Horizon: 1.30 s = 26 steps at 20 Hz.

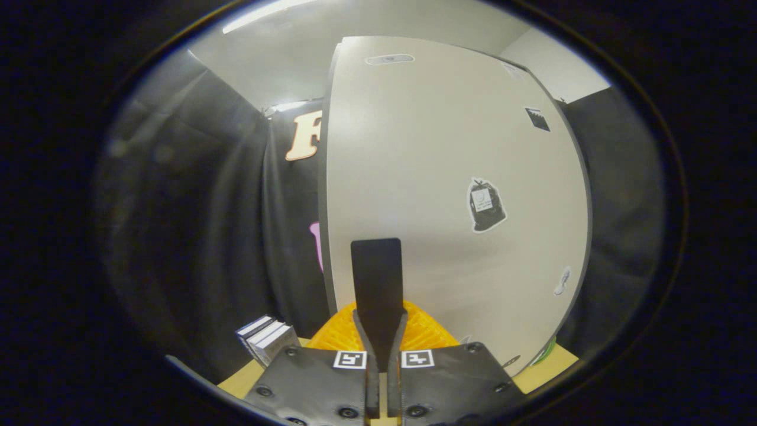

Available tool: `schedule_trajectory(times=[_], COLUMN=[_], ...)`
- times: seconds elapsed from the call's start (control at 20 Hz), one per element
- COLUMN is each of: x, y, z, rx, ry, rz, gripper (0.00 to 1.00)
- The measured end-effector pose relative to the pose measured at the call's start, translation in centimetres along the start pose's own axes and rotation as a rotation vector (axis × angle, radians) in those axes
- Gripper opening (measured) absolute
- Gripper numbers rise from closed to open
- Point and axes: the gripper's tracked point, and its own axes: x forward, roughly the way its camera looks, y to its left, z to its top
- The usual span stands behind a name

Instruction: Open the shoe cabinet door, grab the shoes and put them into the shoe cabinet, then close the shoe cabinet door.

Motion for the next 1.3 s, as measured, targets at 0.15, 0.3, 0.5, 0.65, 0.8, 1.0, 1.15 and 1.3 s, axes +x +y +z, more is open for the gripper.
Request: schedule_trajectory(times=[0.15,0.3,0.5,0.65,0.8,1.0,1.15,1.3], x=[-2.5,-5.6,-9.2,-10.9,-13.2,-15.6,-17.3,-18.7], y=[-0.7,-1.8,-3.9,-5.9,-7.9,-11.1,-14.9,-18.3], z=[0.1,0.2,0.5,0.8,1.0,1.3,1.6,2.1], rx=[0.008,0.005,0.012,0.003,-0.004,-0.013,-0.032,-0.059], ry=[0.008,0.023,0.037,0.049,0.059,0.059,0.060,0.058], rz=[0.034,0.079,0.142,0.177,0.190,0.165,0.123,0.077], gripper=[0.07,0.07,0.07,0.07,0.07,0.06,0.06,0.06])
